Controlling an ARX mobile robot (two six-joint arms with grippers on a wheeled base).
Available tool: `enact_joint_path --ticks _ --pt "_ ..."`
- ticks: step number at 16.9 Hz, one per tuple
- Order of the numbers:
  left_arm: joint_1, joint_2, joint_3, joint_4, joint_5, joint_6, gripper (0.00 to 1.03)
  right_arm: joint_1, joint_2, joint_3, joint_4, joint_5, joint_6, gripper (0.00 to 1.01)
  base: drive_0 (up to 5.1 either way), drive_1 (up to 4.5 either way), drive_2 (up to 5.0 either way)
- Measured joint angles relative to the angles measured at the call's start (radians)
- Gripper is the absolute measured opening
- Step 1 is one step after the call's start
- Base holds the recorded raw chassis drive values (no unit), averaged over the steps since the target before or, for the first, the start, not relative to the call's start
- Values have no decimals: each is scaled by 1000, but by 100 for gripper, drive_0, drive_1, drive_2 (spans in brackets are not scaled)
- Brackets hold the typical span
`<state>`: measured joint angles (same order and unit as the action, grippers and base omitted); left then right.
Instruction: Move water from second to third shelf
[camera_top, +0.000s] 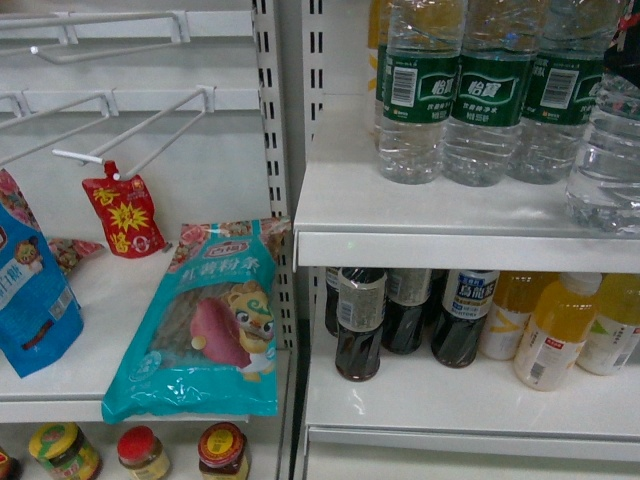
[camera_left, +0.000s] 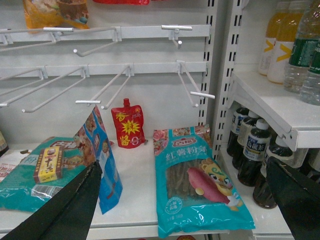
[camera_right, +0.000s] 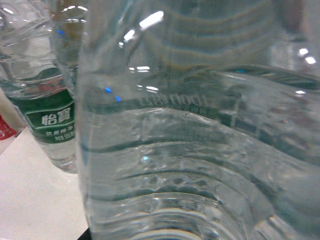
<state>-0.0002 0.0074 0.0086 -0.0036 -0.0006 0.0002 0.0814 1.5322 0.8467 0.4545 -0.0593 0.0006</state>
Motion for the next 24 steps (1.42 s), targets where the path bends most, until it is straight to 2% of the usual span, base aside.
enact_joint_path --ticks 2,9,14,24 --pt "0 0 0 0 0 0 98 -11 31 25 -5 7 5 42 0 0 0" --pt "0 0 0 0 0 0 98 -3 90 100 -27 20 33 42 0 0 0" --pt "0 0 0 0 0 0 98 11 150 159 -42 63 53 42 0 0 0" --pt "0 0 0 0 0 0 98 10 158 164 -36 87 77 42 0 0 0"
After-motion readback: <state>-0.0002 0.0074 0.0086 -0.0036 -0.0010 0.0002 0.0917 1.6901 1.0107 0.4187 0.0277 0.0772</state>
